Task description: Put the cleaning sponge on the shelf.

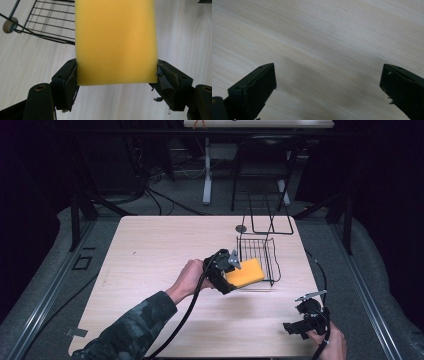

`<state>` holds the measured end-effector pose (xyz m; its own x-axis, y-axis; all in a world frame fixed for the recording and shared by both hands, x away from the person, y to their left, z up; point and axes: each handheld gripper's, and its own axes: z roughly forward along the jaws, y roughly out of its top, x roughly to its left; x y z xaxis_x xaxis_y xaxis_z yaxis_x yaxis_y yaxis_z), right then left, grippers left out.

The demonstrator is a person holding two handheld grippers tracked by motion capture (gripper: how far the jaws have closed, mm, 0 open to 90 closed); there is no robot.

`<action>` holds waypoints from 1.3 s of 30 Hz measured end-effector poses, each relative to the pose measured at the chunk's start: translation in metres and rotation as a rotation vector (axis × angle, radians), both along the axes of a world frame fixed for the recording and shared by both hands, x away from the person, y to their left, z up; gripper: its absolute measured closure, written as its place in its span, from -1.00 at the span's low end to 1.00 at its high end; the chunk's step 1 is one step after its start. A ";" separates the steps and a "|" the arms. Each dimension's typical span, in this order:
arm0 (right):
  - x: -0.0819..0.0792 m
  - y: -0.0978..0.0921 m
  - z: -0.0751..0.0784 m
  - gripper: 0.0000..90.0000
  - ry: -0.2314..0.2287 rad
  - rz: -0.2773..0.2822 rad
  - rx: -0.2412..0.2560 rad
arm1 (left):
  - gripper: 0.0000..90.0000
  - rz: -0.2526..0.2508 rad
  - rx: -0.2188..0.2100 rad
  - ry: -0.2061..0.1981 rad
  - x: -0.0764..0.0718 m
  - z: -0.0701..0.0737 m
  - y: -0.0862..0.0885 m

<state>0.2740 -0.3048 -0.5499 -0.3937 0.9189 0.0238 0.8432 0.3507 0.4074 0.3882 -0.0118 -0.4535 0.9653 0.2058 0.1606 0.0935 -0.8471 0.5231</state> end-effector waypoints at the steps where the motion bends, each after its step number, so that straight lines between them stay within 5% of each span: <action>1: 0.000 0.000 0.000 -1.00 0.004 -0.003 0.000 | -0.41 0.003 -0.004 -0.006 0.002 0.000 -0.001; 13: 0.000 0.001 0.000 -1.00 0.007 -0.002 0.009 | -0.41 -0.036 0.000 -0.092 0.028 0.001 -0.020; 23: -0.001 0.001 0.001 -1.00 0.009 -0.001 0.013 | -0.41 -0.072 0.021 -0.100 0.042 -0.008 -0.042; 25: -0.001 0.001 0.001 -1.00 0.009 -0.001 0.014 | -0.41 -0.049 -0.014 -0.089 0.042 -0.013 -0.044; 30: -0.002 0.001 0.000 -1.00 0.004 0.004 0.016 | -0.41 -0.053 -0.024 -0.078 0.048 -0.020 -0.047; 33: -0.001 0.002 0.000 -1.00 0.011 0.008 0.011 | -0.41 -0.070 0.010 -0.097 0.052 -0.023 -0.047; 38: -0.001 0.001 0.000 -1.00 0.008 0.011 0.014 | -0.41 -0.064 0.001 -0.064 0.054 -0.033 -0.053; 39: -0.001 0.001 -0.001 -1.00 0.005 0.008 0.016 | -0.41 -0.080 0.032 -0.077 0.056 -0.033 -0.054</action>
